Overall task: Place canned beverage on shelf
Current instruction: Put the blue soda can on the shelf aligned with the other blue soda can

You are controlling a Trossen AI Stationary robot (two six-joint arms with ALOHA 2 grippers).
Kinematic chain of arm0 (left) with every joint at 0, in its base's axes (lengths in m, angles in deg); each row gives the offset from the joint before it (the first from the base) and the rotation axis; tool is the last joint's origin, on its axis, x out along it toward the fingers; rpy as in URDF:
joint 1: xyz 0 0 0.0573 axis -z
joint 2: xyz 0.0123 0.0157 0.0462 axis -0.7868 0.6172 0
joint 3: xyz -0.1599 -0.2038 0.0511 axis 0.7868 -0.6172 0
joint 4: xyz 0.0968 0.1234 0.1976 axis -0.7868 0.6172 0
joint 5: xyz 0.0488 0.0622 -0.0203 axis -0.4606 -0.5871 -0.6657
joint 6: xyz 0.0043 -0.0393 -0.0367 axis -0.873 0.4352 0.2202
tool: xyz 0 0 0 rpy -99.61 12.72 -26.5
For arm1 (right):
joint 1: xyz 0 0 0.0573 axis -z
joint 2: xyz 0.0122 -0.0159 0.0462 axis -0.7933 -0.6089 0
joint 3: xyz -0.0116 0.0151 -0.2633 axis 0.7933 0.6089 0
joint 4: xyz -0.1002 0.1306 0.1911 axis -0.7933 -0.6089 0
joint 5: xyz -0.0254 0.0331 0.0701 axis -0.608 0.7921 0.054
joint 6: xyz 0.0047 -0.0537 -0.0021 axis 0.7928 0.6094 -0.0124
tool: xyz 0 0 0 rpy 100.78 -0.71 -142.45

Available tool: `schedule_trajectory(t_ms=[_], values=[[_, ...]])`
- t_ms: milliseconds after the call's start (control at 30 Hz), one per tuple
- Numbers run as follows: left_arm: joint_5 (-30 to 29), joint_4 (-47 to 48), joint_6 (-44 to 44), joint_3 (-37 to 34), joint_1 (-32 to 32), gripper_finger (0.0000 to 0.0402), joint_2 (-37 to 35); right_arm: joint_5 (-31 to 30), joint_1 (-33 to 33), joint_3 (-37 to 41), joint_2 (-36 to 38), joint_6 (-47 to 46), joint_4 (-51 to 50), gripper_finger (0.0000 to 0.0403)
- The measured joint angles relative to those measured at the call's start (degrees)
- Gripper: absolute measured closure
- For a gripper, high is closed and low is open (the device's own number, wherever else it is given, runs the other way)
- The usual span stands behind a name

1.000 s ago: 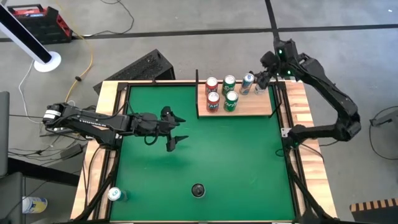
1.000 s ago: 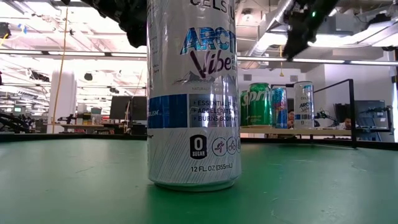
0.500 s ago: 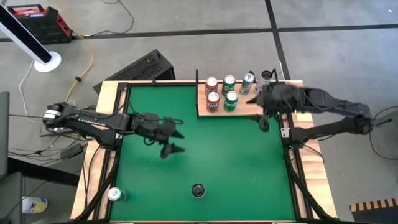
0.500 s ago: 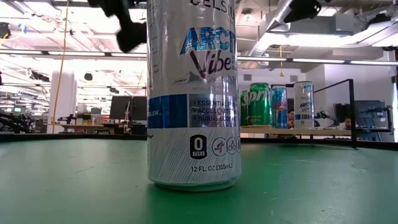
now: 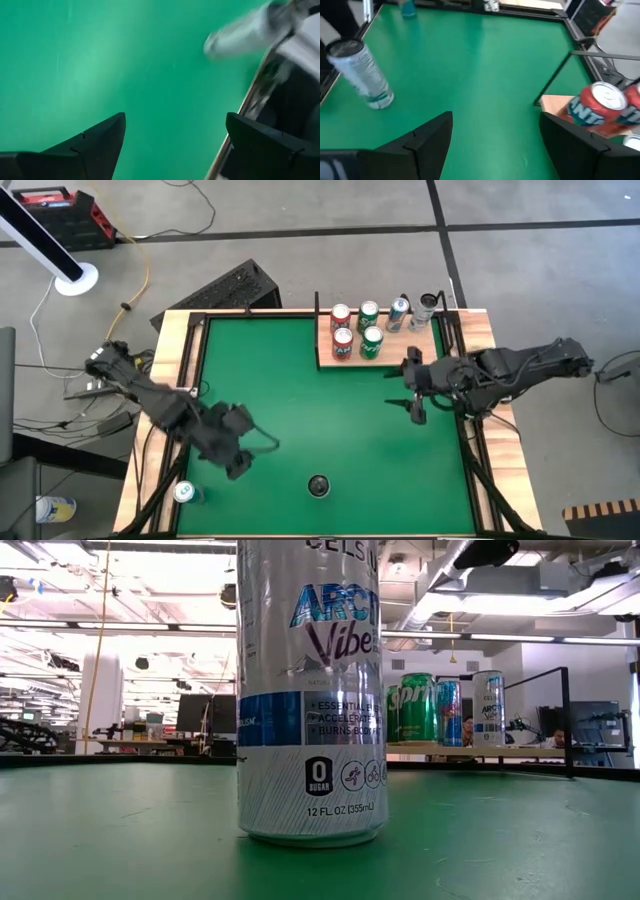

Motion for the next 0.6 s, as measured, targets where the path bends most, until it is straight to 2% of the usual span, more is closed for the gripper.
schedule_trajectory(t_ms=[133,233,367,600], values=[[7.3,9.5,12.4,0.1,4.1,0.0072,3.9,0.0,-1.9,0.8,-1.7,1.2,1.1,0.0081],[12.2,11.9,14.9,0.1,6.4,0.0072,6.5,0.0,-2.6,0.8,-3.3,1.7,1.5,0.0081],[12.1,12.0,15.0,0.1,9.7,0.0072,7.5,-0.1,-3.5,0.8,-5.2,1.9,3.3,0.0081],[12.0,14.5,22.1,0.1,18.7,0.0072,7.5,-0.2,-5.2,0.8,-9.0,1.9,7.0,0.0081]])
